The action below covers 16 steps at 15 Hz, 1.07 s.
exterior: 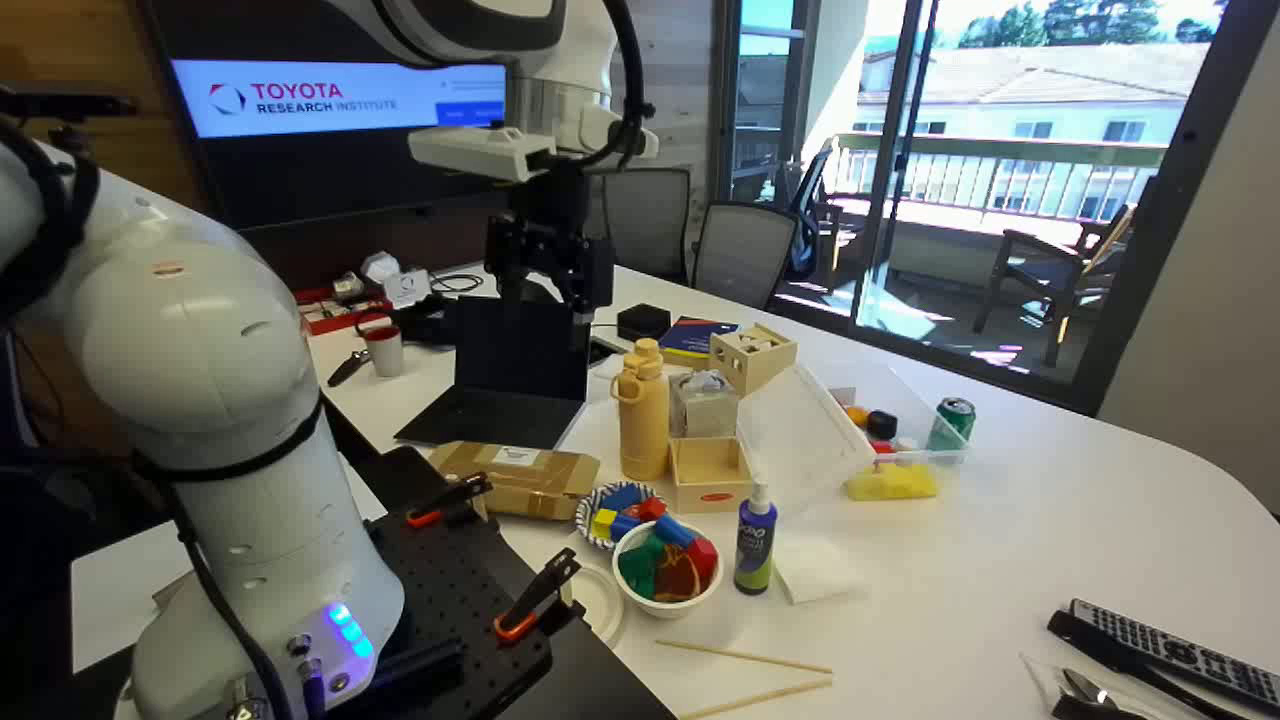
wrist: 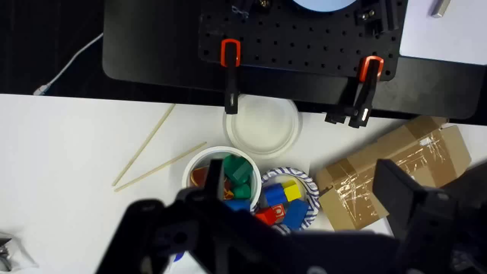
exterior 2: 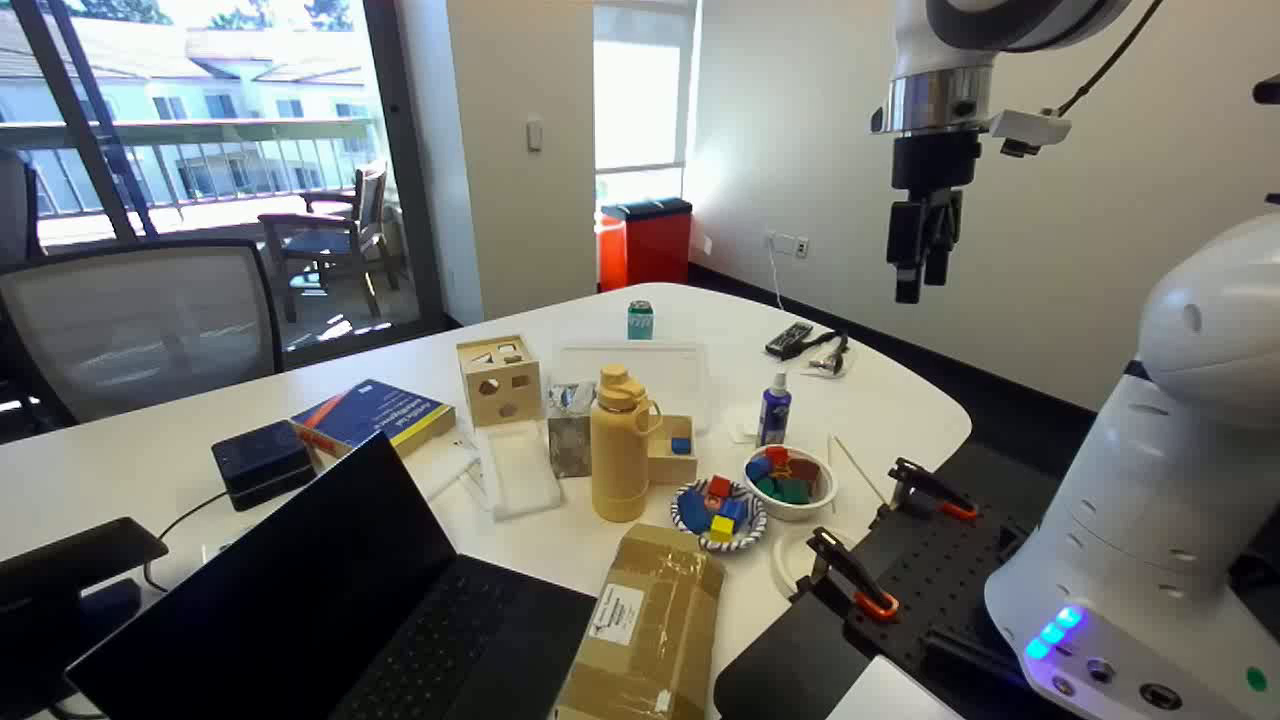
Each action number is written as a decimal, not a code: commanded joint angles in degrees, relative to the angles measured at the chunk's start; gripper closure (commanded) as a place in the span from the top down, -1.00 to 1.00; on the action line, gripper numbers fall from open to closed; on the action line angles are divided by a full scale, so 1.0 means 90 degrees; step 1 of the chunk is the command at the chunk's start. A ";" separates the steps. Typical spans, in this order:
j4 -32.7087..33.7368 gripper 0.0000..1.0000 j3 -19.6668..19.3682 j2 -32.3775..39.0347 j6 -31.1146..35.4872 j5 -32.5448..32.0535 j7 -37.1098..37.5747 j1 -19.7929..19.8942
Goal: Use the chopsticks to stir the contents in the bowl
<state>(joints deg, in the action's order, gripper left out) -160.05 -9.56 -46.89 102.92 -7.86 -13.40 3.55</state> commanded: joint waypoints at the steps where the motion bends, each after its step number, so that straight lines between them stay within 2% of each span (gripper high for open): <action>1: 0.0007 1.00 0.0023 0.0004 -0.0007 0.0017 -0.0013 0.0021; 5: 0.0007 1.00 0.0023 0.0004 -0.0007 0.0017 -0.0013 0.0021; 8: 0.0007 1.00 -0.0047 0.0753 0.0670 -0.0159 0.0263 0.0216; 14: 0.0227 1.00 -0.0646 0.3073 0.2390 -0.1246 0.0519 0.1387; 16: 0.0413 1.00 -0.0879 0.3921 0.2833 -0.1336 0.0571 0.1644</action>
<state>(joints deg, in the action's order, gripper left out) -159.56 -15.80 -22.80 123.78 -18.23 -10.22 15.44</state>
